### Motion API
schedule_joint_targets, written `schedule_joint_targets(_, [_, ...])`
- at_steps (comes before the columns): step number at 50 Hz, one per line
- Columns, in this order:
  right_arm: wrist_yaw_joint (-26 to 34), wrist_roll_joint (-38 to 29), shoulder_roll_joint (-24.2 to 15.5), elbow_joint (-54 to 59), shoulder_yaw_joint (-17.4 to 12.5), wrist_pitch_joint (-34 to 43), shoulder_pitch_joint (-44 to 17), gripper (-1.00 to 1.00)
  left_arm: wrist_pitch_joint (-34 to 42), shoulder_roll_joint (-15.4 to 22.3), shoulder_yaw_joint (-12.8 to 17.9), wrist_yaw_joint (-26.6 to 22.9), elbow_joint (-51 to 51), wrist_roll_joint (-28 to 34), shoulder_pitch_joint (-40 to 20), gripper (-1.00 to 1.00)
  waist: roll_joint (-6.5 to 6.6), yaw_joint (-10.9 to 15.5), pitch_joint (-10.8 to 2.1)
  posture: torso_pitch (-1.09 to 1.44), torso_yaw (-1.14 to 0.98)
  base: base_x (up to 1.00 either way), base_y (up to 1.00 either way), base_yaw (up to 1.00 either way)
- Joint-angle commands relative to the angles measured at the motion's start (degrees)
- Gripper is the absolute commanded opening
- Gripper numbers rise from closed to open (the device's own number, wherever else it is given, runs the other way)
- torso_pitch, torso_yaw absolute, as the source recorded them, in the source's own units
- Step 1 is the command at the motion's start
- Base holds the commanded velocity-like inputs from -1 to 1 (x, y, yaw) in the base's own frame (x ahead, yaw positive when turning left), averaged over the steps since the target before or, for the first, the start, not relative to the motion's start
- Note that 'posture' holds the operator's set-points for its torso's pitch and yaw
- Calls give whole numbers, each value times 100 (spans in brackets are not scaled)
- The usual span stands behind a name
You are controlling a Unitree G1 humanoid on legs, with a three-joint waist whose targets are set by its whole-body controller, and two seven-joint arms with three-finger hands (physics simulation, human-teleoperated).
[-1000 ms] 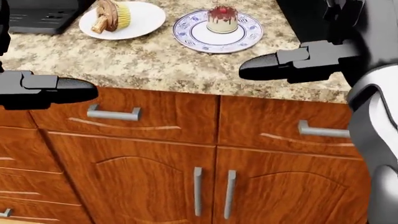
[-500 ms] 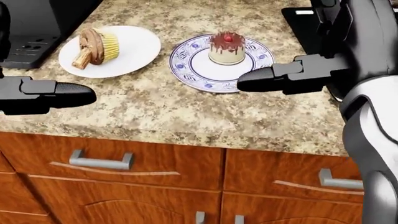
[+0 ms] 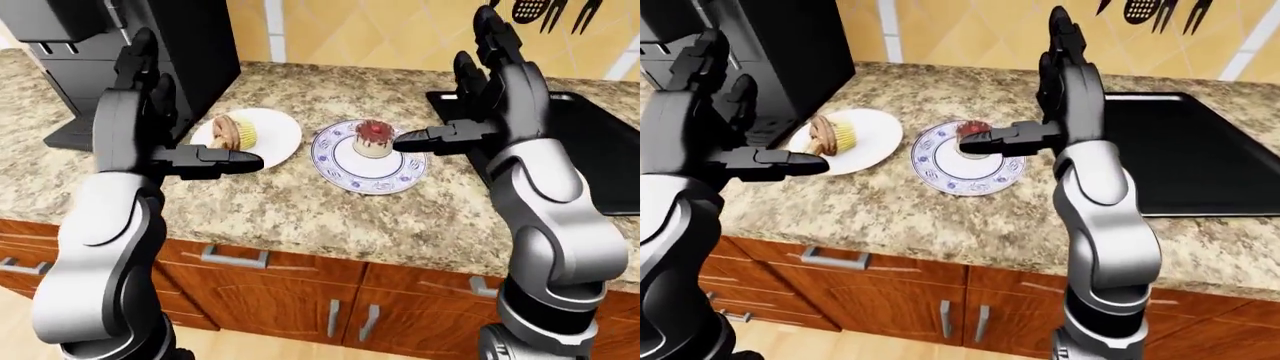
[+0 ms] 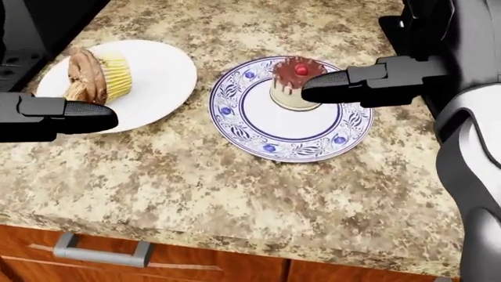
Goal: Move the dessert items from the plate to the tray.
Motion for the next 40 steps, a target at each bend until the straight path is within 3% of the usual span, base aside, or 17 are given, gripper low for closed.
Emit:
schedule_joint_targets(1, [-12,-49,-56,-124,-112,-185,-144,100,-163,35,-8,-18,-129,-11,-167,100,36,-22,-156,0,0,0,0,0])
schedule_joint_targets(8, [11,-58,-46,-138,-108,-184,-139,100,-55,145,-164,-152,-54,148,-305,100,41,-39,-162,0,0,0,0,0])
schedule_joint_targets(12, [13,-43,-57,-159,-120,-171,-136,100,260,303,-399,-300,125,516,-828,100,39,-41,-136,0,0,0,0,0])
schedule_joint_targets(16, [7,-51,-60,-142,-111,-173,-140,100,129,495,-748,-602,1084,1167,-1496,100,25,-40,-98,0,0,0,0,0])
schedule_joint_targets(17, [15,-50,-62,-160,-103,-163,-141,100,-66,548,-893,-670,1460,1436,-1655,100,18,-37,-93,0,0,0,0,0])
schedule_joint_targets(22, [34,-85,-51,-106,-86,-191,-160,100,-1028,423,-992,-1065,3348,2302,-2486,100,8,-31,-94,0,0,0,0,0])
schedule_joint_targets(26, [33,-108,-35,-83,-57,-179,-189,100,-1490,318,-1067,-1627,4159,2780,-2784,100,-4,-47,-108,0,0,0,0,0])
schedule_joint_targets(33, [79,-167,-12,66,-40,-303,-189,100,-2547,116,-1110,-1748,6296,3555,-3618,100,-42,-49,-132,0,0,0,0,0])
schedule_joint_targets(40, [94,-167,2,84,-55,-349,-147,100,-3523,236,-1191,-1789,7986,4091,-4101,100,-53,-51,-179,0,0,0,0,0])
